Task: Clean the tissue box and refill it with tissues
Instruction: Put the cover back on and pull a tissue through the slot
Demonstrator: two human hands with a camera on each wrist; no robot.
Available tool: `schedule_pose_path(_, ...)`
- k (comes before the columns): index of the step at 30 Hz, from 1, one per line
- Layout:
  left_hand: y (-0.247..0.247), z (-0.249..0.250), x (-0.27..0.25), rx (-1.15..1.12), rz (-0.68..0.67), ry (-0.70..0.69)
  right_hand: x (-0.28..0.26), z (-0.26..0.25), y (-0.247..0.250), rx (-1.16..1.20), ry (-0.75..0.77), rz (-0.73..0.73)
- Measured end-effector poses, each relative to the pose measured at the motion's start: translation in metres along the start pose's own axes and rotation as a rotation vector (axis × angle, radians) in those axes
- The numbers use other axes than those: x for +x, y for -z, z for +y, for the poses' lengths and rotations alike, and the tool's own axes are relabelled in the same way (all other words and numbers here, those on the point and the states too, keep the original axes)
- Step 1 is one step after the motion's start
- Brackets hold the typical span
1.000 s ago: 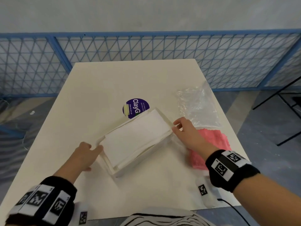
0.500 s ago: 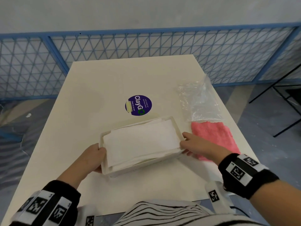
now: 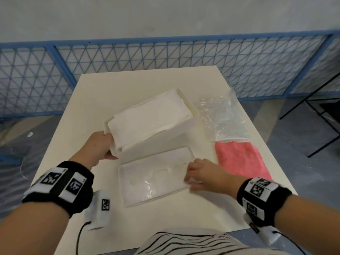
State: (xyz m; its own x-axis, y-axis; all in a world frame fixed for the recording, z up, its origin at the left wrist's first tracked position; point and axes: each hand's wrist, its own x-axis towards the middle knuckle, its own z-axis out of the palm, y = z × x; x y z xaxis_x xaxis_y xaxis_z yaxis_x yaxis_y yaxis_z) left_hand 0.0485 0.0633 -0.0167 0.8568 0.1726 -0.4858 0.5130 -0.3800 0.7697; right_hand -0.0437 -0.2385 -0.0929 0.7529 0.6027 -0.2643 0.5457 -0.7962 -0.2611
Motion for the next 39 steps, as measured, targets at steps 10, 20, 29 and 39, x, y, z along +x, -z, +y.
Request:
schedule_pose_path(10,-0.032,0.000,0.018,0.172,-0.020,0.100,-0.030,-0.012,-0.015,-0.057,0.369,-0.219)
schedule_pose_path(20,-0.046,-0.017,0.008,0.109,-0.151,0.133,-0.054,-0.016,-0.018,-0.037,0.315,-0.082)
schedule_pose_path(29,-0.004,-0.033,-0.052,0.380,-0.343,-0.318,-0.046,-0.015,0.008,0.304,0.156,-0.070)
schedule_pose_path(39,0.072,-0.083,-0.062,0.188,-0.748,-0.209,-0.037,0.005,0.073,1.170,-0.091,-0.187)
